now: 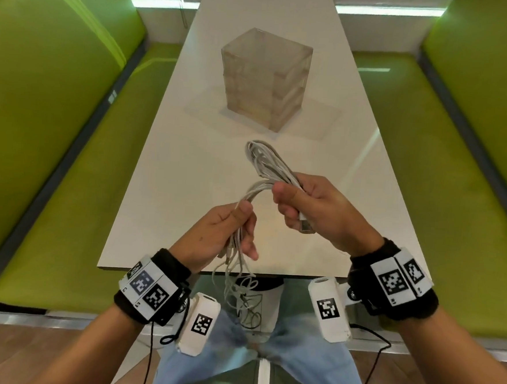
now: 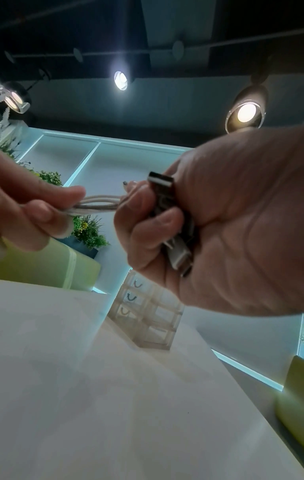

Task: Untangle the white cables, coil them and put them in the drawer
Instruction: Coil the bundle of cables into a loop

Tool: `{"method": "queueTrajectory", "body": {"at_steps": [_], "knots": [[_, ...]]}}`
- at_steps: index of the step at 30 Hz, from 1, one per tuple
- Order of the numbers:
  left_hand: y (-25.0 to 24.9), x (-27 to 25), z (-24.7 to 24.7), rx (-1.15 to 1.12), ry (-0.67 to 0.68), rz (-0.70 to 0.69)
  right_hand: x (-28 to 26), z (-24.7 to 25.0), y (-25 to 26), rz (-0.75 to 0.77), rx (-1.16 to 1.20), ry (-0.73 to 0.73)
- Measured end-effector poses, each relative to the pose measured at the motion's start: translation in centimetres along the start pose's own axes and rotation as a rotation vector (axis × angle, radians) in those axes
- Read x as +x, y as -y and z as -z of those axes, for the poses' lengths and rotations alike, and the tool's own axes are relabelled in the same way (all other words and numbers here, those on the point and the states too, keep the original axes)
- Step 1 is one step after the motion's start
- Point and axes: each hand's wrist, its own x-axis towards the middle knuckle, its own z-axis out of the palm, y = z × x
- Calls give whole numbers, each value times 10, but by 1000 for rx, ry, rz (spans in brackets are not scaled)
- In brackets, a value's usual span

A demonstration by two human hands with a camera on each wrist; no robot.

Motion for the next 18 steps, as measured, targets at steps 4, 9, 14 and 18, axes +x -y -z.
{"method": "queueTrajectory", "body": {"at_steps": [4,9,14,18], "knots": [[-4,3,-7,-161,-159,-69,0,-6,-7,29,-3,-26],[-7,12,-16,-441,-403,-174,10,-24,-23,95,-487,14],[-22,12,-18,-663,-399,-129,14,-42,-30,33,-711,36],[-26,10,-20,-754,-387,-64,15,-44,-22,9,-675,201]]}}
